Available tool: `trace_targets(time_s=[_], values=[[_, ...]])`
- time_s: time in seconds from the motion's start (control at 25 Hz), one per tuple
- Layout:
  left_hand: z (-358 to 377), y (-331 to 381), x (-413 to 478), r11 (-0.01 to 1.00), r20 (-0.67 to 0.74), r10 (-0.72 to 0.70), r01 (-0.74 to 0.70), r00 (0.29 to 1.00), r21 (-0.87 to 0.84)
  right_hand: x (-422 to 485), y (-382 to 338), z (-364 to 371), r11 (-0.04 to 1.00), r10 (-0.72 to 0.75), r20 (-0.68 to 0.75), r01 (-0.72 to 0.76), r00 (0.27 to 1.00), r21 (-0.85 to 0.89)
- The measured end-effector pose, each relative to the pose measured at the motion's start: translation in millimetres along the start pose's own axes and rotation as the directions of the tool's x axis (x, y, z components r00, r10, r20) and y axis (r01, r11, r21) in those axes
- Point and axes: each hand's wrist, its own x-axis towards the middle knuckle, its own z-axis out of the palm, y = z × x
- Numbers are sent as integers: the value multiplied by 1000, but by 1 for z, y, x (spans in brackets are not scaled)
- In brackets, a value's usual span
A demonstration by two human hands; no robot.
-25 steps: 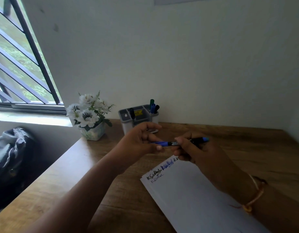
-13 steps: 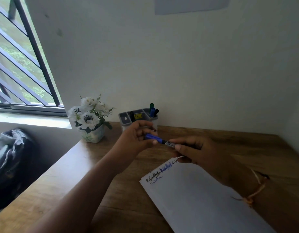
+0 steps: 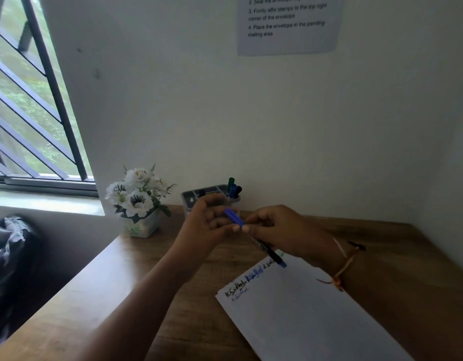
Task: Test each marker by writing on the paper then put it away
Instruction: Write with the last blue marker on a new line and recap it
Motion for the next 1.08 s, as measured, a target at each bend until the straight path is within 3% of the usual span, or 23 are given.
trace_targets(time_s=[0.12,0.24,0.4,0.52,0.68,1.08], values=[[-2,-4,2,999,-101,11,-6,995,45,16,-4,-4,999,-37,-70,35,997,-25],[-6,-13,6,957,-192,72,-13,979,289,43,-18,-20,995,-29,-229,49,973,84],[-7,-21,6,866,-184,105,1,977,500,91,-36,-40,982,-94,-459,158,884,102],[-7,-24,7,824,-154,108,-2,982,567,120,-42,-36,982,-111,-537,174,836,69],[-9,-24,10,806,-143,127,-19,982,592,145,-38,-17,991,-125,-552,129,824,-31],[-14,-32,14,774,-132,174,-52,976,631,170,-11,12,991,-40,-457,-24,888,-132]])
